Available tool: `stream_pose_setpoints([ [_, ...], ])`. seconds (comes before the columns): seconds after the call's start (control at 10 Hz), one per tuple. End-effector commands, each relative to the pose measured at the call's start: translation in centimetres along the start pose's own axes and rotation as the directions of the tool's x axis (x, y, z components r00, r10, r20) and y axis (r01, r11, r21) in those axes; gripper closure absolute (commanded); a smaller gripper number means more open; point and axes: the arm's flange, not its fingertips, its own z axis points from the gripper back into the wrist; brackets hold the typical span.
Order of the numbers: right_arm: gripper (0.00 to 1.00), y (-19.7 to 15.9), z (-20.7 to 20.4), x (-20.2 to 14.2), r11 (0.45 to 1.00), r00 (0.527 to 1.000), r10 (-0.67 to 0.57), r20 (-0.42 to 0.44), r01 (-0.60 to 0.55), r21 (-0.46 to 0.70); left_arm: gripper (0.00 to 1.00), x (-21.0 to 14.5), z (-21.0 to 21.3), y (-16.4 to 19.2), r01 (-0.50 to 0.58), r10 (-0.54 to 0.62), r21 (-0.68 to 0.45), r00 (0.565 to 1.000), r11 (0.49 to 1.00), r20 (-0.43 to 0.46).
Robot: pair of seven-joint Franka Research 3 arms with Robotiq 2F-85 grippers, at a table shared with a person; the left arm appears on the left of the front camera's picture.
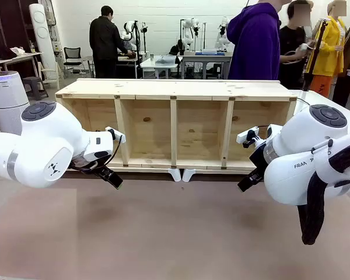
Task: Perform cable management.
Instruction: When the cord part of the Power Cable appears at the lower middle area of the table and stops, grasp the cord part of the Power Cable.
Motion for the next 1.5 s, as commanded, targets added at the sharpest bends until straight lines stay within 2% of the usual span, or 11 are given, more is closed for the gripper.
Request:
stream_pose_setpoints([
  [0.0, 0.0, 0.0, 0.0, 0.0, 1.0, 1.0, 0.0, 0.0, 0.0, 0.0, 0.0, 0.0, 0.0, 0.0, 0.0, 0.0, 0.0, 1.0, 1.0, 0.0],
  [0.9, 0.0, 0.0, 0.0, 0.0, 1.0, 1.0, 0.001, 0.0, -0.001, 0.0, 0.0, 0.0, 0.0, -0.1, 0.004, -0.004, 0.0, 1.0, 1.0, 0.0],
  [1.1, 0.0, 0.3, 2.4, -0.8, 0.999, 0.999, -0.018, 0.033, 0.019, -0.039, 0.0, -0.9, 2.0, 0.6, 0.002, -0.002, 0.003, 1.0, 1.0, 0.007],
  [1.4, 0.0, 1.4, 8.2, -4.9, 0.988, 0.995, -0.066, 0.077, 0.076, -0.134, 0.0, -4.4, 6.7, 0.9, -0.047, 0.045, 0.044, 0.998, 0.998, 0.05],
])
